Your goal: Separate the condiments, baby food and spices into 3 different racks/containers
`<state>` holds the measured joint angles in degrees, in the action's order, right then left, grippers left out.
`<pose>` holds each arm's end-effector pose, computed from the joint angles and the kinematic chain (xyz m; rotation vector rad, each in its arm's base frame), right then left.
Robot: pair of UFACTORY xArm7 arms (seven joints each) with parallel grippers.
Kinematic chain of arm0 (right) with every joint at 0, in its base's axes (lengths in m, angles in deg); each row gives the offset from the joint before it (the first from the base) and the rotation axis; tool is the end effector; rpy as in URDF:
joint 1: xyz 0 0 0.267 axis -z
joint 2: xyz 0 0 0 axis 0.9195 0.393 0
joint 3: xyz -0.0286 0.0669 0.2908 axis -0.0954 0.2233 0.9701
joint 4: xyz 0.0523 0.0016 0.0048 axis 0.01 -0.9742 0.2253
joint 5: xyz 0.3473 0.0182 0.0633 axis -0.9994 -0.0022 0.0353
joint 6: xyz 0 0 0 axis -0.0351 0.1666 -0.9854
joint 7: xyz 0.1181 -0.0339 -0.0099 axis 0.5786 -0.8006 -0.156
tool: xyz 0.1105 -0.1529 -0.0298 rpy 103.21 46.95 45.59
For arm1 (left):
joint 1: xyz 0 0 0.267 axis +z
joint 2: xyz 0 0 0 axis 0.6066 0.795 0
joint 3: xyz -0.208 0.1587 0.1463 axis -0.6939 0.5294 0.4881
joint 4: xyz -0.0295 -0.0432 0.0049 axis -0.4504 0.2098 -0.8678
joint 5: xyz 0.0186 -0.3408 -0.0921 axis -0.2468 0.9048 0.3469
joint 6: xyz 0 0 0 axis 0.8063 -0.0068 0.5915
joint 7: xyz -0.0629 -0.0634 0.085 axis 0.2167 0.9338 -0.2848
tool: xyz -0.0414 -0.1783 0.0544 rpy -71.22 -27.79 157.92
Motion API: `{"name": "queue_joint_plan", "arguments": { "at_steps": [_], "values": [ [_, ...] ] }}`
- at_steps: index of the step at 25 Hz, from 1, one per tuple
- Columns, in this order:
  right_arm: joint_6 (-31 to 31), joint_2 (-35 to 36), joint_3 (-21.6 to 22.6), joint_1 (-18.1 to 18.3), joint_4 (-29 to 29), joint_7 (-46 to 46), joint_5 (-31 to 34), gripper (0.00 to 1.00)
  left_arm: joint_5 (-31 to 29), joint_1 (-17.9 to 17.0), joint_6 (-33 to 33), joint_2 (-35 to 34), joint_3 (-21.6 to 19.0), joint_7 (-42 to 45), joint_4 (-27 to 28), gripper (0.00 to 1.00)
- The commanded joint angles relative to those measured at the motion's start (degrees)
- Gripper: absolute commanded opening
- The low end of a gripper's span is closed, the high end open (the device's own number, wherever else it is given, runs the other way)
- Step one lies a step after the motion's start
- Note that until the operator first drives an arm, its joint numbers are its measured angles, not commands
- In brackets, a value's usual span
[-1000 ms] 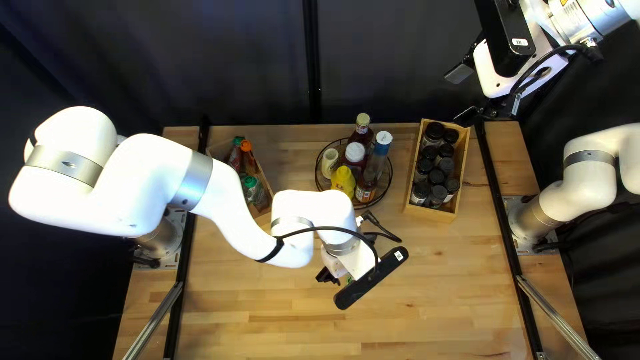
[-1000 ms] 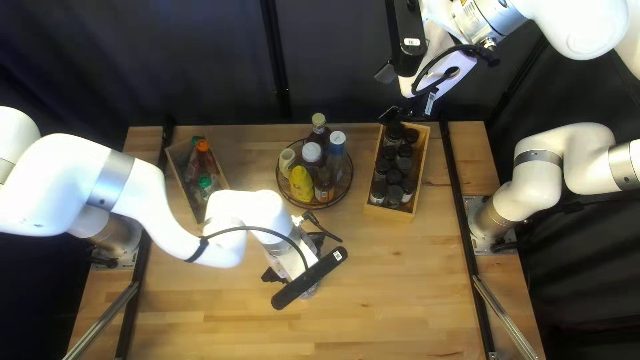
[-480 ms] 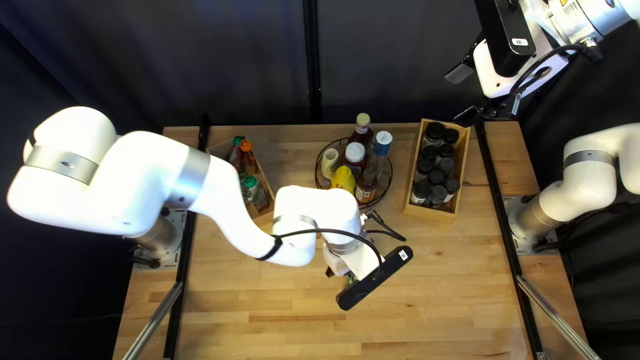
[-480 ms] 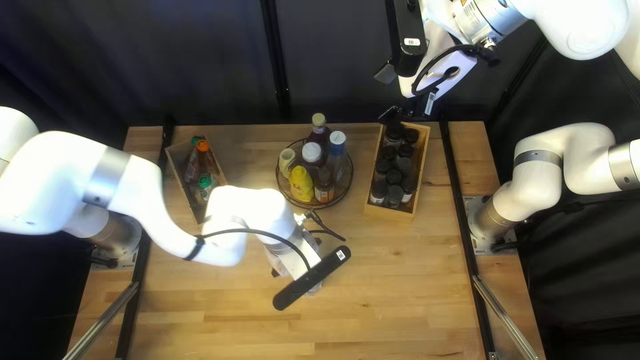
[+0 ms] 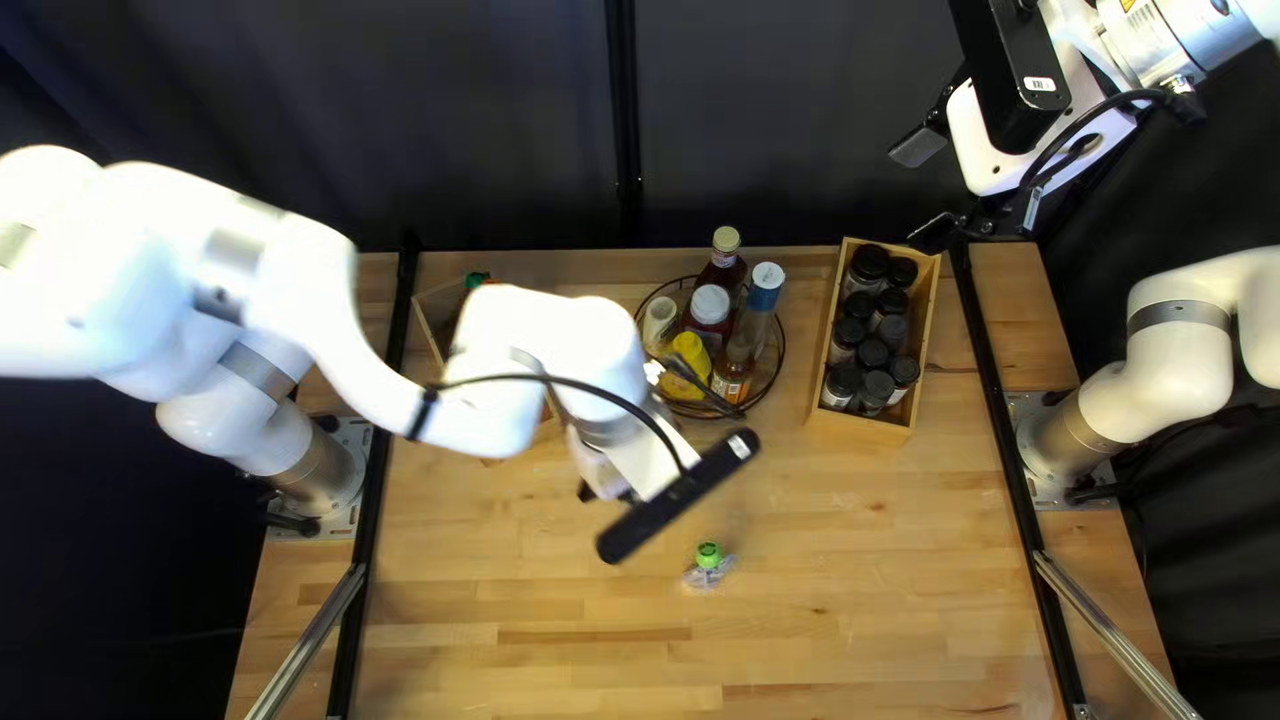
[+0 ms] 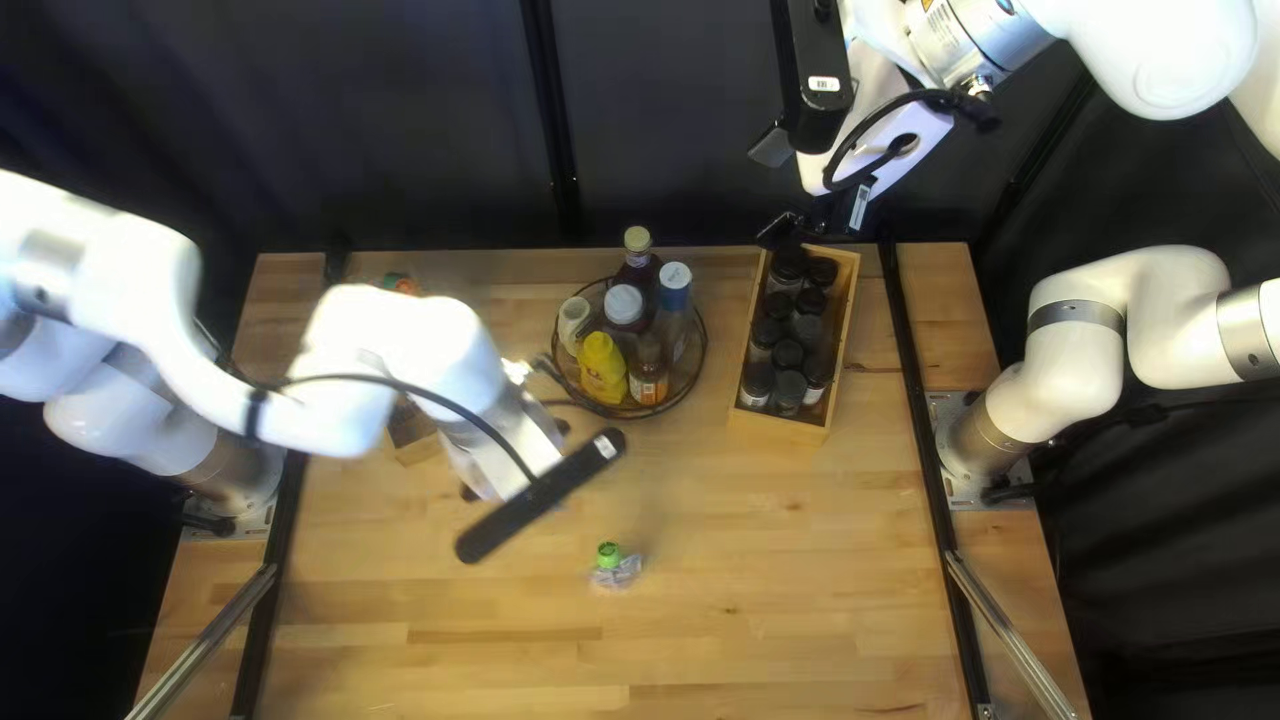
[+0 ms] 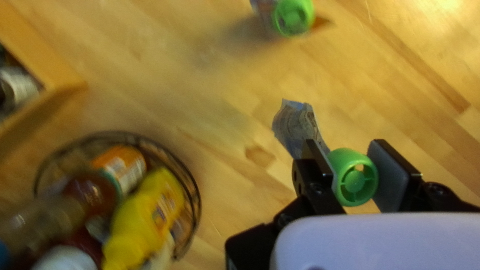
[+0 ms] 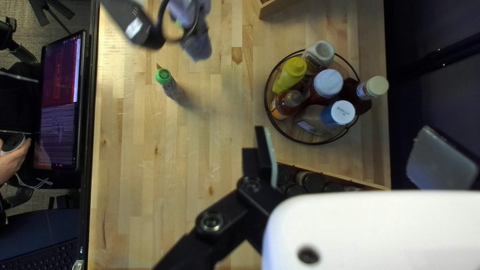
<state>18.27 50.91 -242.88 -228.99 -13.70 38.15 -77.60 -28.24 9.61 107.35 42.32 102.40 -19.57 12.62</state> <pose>0.3958 -0.0372 0.5069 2.9974 0.0149 0.9060 0.3935 -0.0773 0.2123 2.7444 -1.3420 0.1464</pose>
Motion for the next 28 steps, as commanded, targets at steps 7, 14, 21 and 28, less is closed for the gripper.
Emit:
{"name": "queue_joint_plan", "arguments": {
  "at_steps": [7,14,21,28],
  "values": [
    [0.0,0.0,0.0,0.0,0.0,0.0,0.0,1.0,-0.7,0.4,12.4,-11.0,-0.5,-2.5,-6.7,0.0],
    [0.0,0.0,0.0,0.0,0.0,0.0,0.0,1.0,-5.8,5.9,21.6,-20.3,2.2,-4.5,-11.2,0.0],
    [0.0,0.0,0.0,0.0,0.0,0.0,0.0,1.0,-9.2,7.4,26.3,-17.7,7.3,-11.4,-7.7,0.0],
    [0.0,0.0,0.0,0.0,0.0,0.0,0.0,1.0,-11.8,7.7,24.6,-12.4,12.2,-17.6,-4.9,0.0]
  ]
}}
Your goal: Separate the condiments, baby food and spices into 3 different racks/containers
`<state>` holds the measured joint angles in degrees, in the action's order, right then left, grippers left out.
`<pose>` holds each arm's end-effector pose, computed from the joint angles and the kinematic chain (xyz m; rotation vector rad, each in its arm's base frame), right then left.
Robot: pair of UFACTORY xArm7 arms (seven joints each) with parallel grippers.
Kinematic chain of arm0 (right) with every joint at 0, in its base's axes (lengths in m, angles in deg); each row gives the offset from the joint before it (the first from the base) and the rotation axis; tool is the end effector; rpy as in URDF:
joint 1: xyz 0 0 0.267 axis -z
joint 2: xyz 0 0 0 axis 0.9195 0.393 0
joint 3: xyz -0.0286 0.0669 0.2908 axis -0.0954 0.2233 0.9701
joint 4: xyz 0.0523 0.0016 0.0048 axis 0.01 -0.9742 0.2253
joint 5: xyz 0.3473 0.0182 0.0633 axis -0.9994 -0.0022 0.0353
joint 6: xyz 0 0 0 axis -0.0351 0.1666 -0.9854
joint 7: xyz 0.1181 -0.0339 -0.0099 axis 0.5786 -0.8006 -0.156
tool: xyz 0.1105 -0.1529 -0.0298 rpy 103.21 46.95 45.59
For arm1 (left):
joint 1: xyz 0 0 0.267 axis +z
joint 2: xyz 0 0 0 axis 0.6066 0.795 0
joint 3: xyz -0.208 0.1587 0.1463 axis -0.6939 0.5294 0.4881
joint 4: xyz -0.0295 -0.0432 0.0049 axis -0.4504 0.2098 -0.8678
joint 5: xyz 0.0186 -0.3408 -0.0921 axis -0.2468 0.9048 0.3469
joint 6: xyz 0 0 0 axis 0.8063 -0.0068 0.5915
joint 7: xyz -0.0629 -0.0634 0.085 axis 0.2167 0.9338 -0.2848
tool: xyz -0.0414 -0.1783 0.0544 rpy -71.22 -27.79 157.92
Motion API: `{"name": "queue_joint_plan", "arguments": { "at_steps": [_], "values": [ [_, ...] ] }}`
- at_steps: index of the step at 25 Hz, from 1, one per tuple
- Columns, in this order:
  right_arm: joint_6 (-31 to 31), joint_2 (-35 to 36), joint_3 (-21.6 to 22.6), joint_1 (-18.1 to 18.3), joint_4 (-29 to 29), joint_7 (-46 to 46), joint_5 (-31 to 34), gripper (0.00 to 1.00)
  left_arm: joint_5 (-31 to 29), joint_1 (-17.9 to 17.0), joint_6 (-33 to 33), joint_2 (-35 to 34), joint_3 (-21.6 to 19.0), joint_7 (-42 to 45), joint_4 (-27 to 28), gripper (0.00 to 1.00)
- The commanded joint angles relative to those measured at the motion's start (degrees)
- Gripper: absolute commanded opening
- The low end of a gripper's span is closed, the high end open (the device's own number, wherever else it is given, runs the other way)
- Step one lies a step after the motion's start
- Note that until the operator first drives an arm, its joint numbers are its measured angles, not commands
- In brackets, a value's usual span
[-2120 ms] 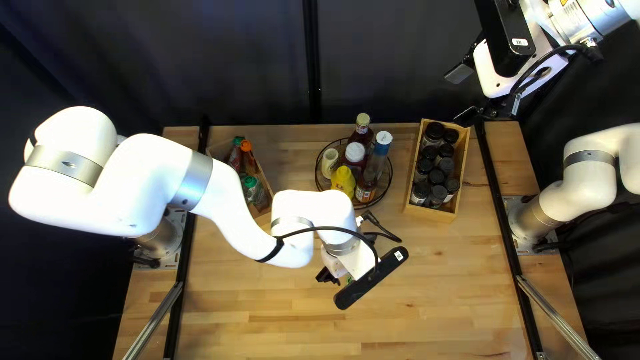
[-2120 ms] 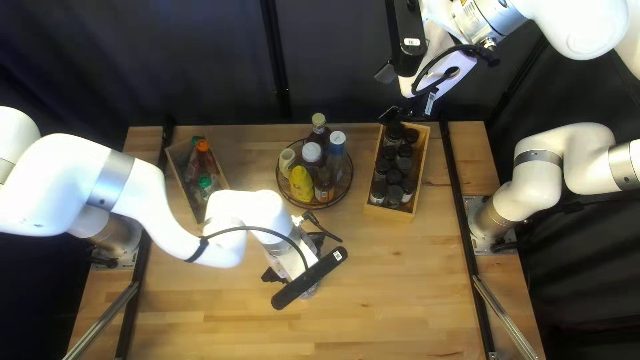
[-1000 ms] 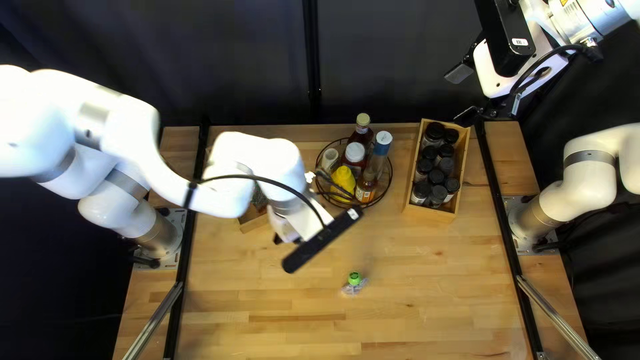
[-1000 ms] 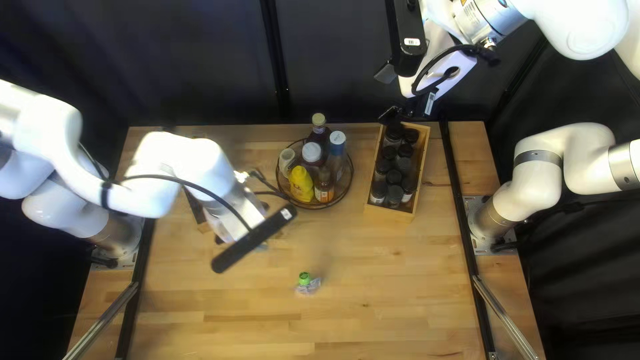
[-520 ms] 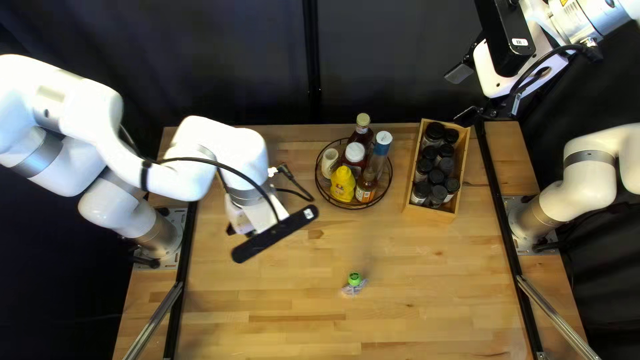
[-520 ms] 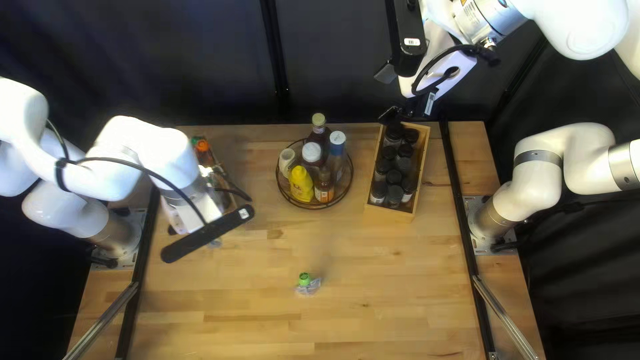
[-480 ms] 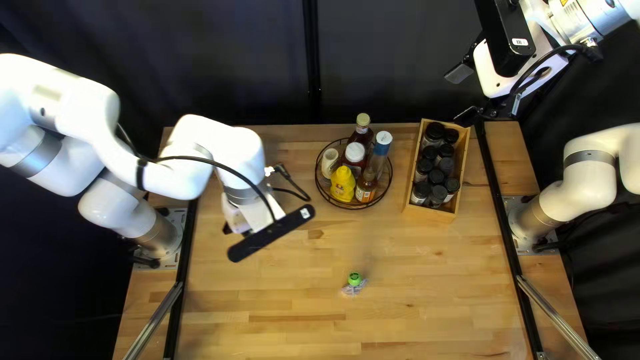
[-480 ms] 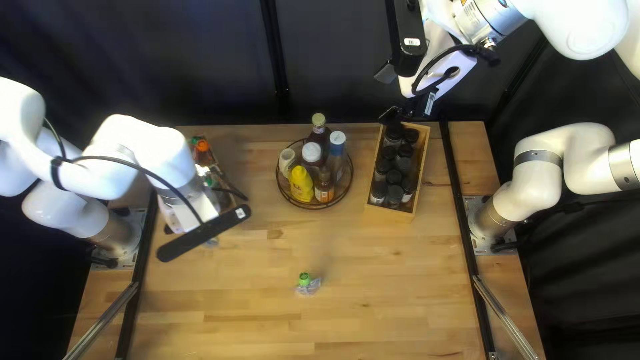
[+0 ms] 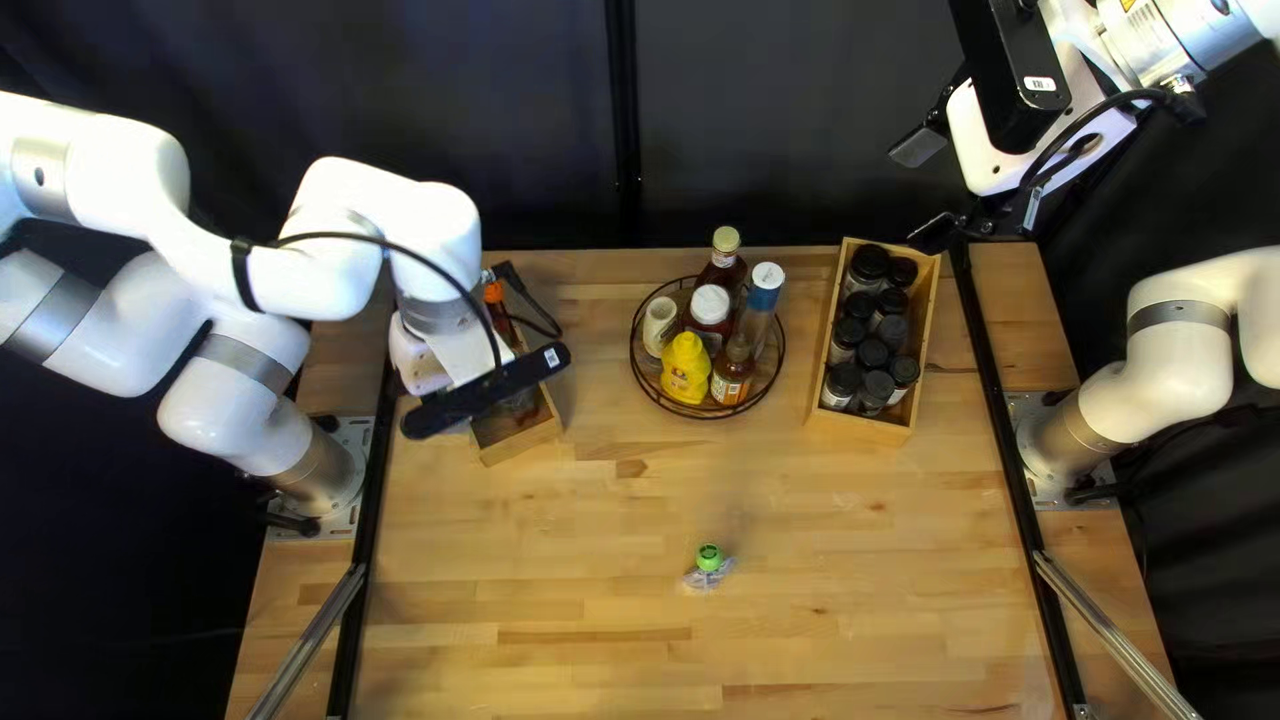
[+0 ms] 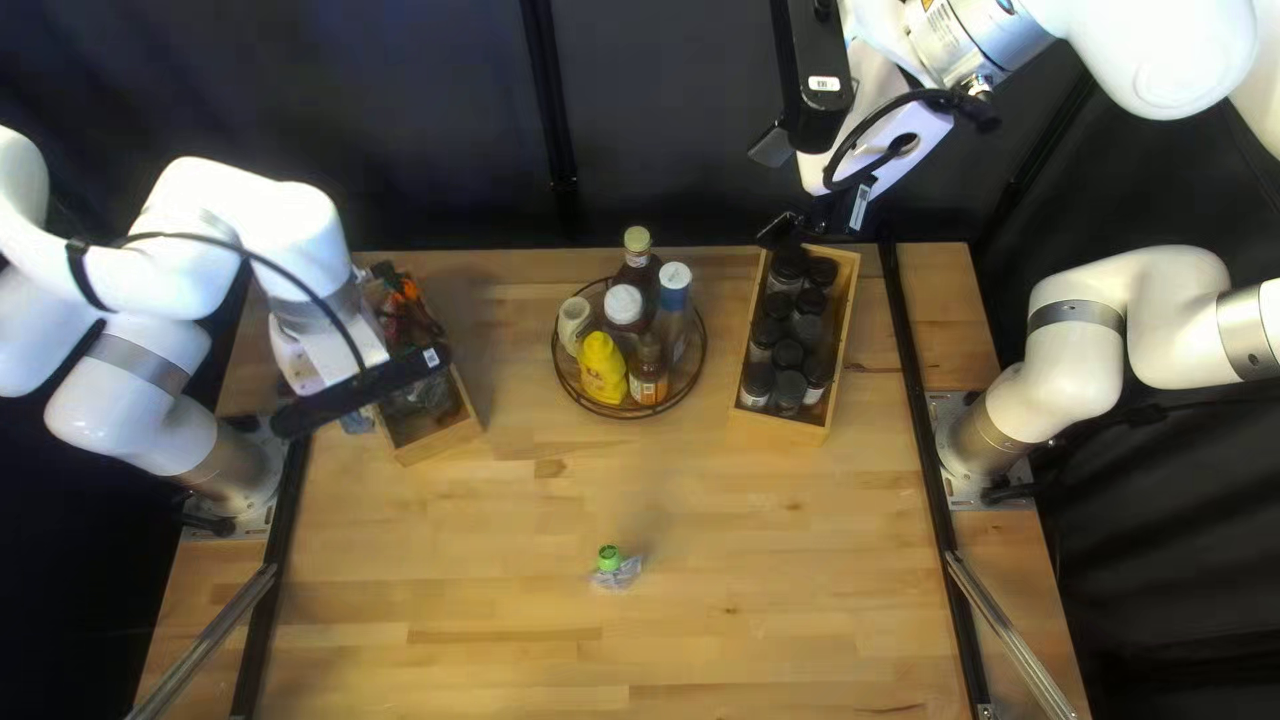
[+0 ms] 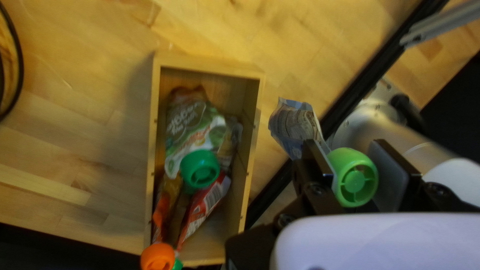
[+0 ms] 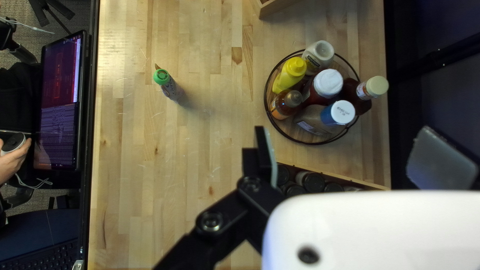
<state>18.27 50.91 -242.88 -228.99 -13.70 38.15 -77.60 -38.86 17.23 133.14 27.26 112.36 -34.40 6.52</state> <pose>0.3958 -0.0372 0.5069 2.9974 0.0149 0.9060 0.2418 0.0553 0.2124 2.5688 -1.3923 -0.2610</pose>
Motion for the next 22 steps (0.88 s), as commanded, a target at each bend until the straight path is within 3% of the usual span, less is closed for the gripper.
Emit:
{"name": "queue_joint_plan", "arguments": {
  "at_steps": [1,9,10,11,22],
  "values": [
    [0.0,0.0,0.0,0.0,0.0,0.0,0.0,1.0,-1.6,0.0,-1.7,3.6,2.9,-3.6,1.4,0.0],
    [0.0,0.0,0.0,0.0,0.0,0.0,0.0,1.0,-3.0,0.4,-5.1,8.5,6.4,-6.7,1.2,0.0],
    [0.0,0.0,0.0,0.0,0.0,0.0,0.0,1.0,-2.9,0.4,-5.6,9.1,6.6,-6.4,1.4,0.85],
    [0.0,0.0,0.0,0.0,0.0,0.0,0.0,1.0,-2.8,0.6,-5.4,8.9,6.4,-5.7,1.5,1.0],
    [0.0,0.0,0.0,0.0,0.0,0.0,0.0,1.0,1.2,-1.5,-8.2,7.3,-0.7,7.5,2.6,1.0]
  ]
}}
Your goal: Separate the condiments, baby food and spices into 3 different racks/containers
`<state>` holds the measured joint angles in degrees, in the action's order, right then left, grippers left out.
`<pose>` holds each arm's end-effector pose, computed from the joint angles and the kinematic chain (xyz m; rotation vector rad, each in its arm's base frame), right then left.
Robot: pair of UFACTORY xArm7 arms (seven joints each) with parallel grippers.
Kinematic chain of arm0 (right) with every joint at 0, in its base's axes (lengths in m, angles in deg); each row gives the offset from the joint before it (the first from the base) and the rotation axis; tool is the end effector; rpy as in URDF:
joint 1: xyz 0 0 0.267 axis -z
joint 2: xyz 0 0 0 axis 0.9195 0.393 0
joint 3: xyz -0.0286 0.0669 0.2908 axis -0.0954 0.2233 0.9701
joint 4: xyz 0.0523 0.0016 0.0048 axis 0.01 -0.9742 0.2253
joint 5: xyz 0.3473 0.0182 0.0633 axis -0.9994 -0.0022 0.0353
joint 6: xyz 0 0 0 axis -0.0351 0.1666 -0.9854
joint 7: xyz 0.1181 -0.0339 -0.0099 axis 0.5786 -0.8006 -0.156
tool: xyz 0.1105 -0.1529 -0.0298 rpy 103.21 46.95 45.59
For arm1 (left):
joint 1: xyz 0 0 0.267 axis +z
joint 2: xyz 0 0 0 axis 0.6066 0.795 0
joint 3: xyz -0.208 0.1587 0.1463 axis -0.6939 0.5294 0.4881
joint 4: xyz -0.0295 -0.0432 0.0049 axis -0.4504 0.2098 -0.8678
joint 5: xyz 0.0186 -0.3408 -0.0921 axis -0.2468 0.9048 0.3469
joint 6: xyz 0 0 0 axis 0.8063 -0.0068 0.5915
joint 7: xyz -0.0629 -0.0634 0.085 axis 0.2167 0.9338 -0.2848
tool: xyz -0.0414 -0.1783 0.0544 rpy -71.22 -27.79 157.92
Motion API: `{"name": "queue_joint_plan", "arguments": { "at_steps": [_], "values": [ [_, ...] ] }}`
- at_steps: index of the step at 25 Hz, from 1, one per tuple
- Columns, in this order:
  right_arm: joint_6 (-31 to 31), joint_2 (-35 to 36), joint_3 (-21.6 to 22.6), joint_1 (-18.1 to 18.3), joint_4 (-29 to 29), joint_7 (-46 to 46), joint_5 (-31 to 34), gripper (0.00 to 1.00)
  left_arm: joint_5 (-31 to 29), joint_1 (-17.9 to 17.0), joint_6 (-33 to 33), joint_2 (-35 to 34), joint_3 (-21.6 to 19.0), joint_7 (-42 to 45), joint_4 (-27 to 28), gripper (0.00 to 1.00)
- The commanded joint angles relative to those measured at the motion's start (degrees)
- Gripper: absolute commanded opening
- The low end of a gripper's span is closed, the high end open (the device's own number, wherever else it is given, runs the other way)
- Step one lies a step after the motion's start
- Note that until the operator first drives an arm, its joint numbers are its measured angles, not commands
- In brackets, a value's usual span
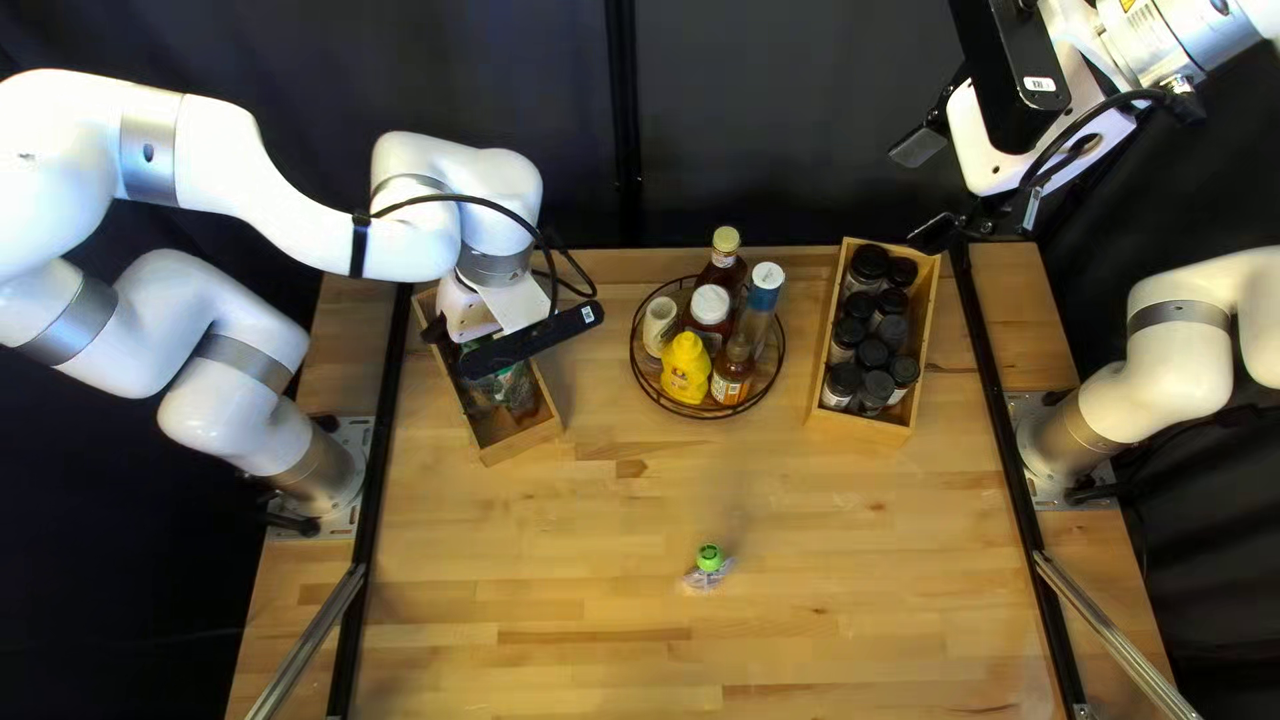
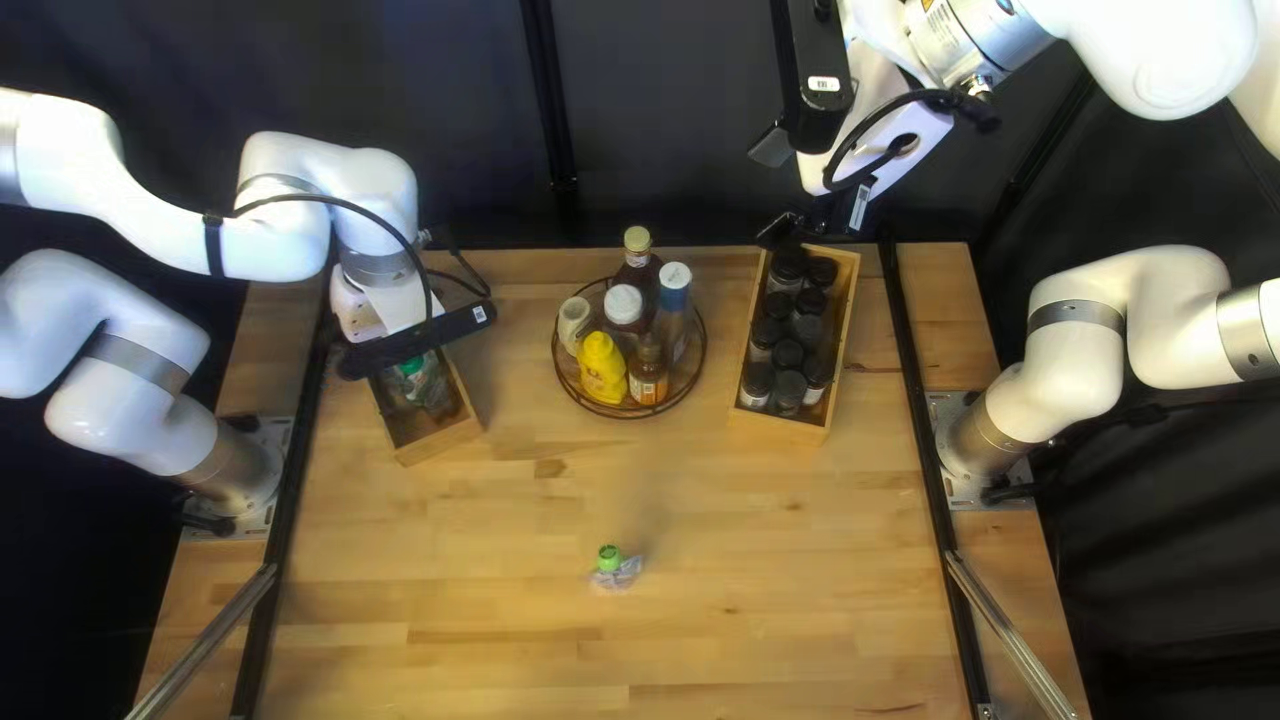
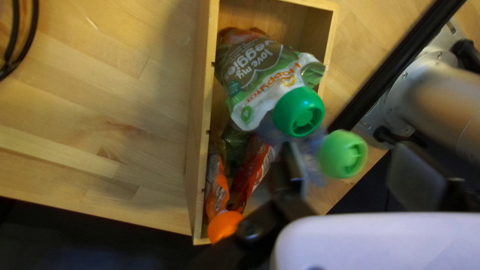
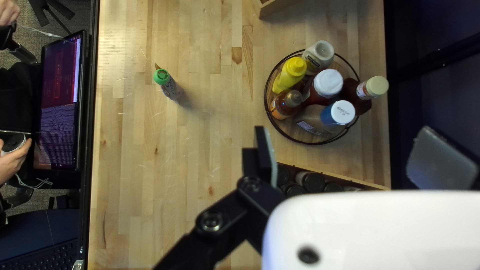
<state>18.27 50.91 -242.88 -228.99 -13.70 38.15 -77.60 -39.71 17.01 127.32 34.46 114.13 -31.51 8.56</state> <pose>0.3958 -0.0372 0.5069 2.9974 0.0149 0.9060 0.2745 0.0725 0.1945 2.6732 -1.2969 -0.2847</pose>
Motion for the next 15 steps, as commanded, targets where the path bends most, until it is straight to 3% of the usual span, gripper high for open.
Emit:
{"name": "queue_joint_plan", "arguments": {
  "at_steps": [1,6,15],
  "values": [
    [0.0,0.0,0.0,0.0,0.0,0.0,0.0,1.0,2.9,-1.7,-3.8,0.1,-3.3,6.3,0.3,1.0],
    [0.0,0.0,0.0,0.0,0.0,0.0,0.0,1.0,7.7,-5.3,-12.4,2.9,-7.1,13.3,0.5,1.0],
    [0.0,0.0,0.0,0.0,0.0,0.0,0.0,1.0,15.3,-11.1,-23.5,12.5,-10.6,16.9,5.6,1.0]
  ]
}}
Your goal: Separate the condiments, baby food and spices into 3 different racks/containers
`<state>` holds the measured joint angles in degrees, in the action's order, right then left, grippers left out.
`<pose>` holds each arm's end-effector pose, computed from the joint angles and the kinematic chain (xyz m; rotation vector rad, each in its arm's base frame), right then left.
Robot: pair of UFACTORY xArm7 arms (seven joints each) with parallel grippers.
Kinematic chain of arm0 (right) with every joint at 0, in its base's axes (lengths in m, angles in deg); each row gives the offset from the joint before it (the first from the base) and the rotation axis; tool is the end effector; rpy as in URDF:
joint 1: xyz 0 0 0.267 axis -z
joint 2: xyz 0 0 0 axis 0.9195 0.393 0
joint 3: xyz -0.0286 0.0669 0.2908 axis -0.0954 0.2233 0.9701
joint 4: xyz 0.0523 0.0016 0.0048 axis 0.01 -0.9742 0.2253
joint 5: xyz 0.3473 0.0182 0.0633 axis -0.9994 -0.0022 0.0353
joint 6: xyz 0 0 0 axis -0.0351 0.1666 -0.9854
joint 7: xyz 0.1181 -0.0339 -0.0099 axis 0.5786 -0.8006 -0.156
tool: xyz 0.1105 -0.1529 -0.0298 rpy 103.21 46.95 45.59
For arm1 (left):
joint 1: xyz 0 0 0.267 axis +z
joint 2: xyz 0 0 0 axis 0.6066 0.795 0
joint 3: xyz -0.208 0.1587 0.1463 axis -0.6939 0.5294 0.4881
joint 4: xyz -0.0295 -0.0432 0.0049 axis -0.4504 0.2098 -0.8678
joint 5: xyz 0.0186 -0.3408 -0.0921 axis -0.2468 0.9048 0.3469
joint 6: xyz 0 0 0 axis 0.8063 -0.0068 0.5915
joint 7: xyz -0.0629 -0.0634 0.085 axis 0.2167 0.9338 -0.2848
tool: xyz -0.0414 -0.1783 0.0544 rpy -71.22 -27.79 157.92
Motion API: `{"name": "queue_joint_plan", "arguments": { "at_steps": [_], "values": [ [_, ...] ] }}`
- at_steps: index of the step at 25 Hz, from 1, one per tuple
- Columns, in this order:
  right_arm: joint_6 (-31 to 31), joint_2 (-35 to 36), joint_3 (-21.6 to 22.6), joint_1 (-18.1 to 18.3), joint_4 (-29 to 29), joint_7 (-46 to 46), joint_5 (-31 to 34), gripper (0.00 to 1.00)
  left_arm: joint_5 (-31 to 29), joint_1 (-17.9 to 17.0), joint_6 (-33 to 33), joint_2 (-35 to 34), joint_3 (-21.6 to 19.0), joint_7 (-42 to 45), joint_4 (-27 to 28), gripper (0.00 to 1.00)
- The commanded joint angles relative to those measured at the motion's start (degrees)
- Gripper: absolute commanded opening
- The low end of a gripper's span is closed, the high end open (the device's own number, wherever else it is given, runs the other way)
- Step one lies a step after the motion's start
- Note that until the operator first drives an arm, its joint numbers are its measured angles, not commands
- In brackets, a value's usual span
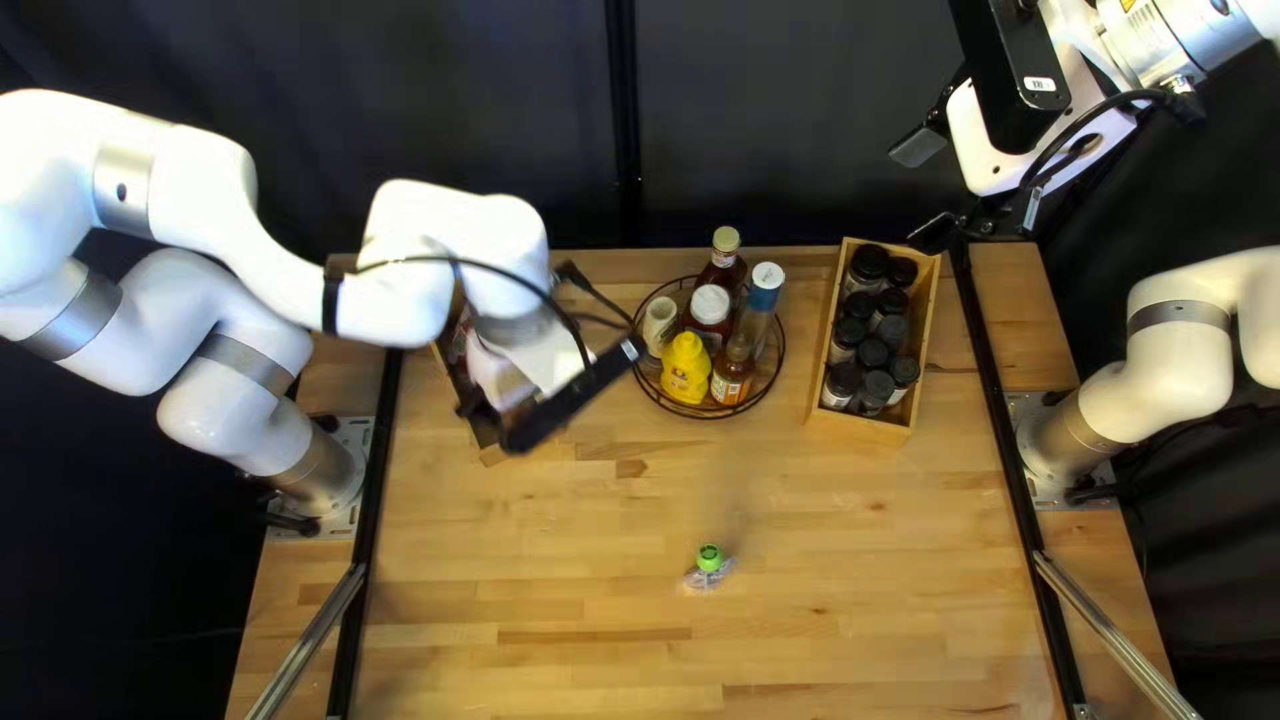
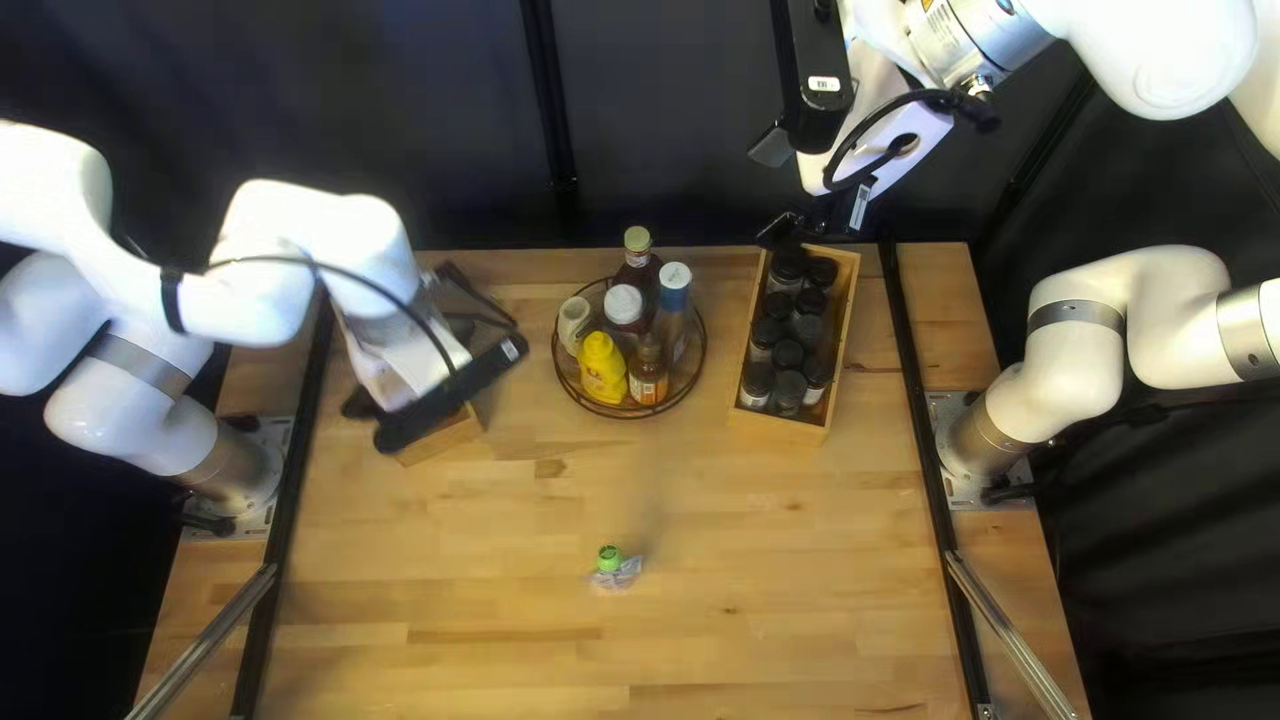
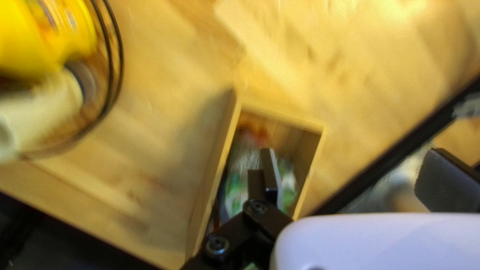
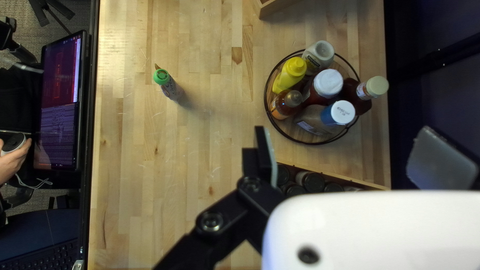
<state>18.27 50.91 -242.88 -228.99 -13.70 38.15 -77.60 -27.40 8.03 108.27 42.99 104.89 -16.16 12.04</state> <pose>0.3958 -0.0372 0.5069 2.9974 0.0149 0.9060 0.3847 -0.0747 0.2009 2.7663 -1.2188 0.0892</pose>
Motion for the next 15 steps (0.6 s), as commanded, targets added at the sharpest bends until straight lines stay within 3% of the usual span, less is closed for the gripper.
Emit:
{"name": "queue_joint_plan", "arguments": {
  "at_steps": [1,9,15],
  "values": [
    [0.0,0.0,0.0,0.0,0.0,0.0,0.0,1.0,4.0,-2.5,-6.7,5.2,-1.7,2.7,2.6,1.0],
    [0.0,0.0,0.0,0.0,0.0,0.0,0.0,1.0,5.9,-4.5,-20.6,14.6,-4.5,18.6,5.2,1.0],
    [0.0,0.0,0.0,0.0,0.0,0.0,0.0,1.0,5.0,-5.4,-22.8,20.2,-4.9,33.3,9.4,1.0]
  ]
}}
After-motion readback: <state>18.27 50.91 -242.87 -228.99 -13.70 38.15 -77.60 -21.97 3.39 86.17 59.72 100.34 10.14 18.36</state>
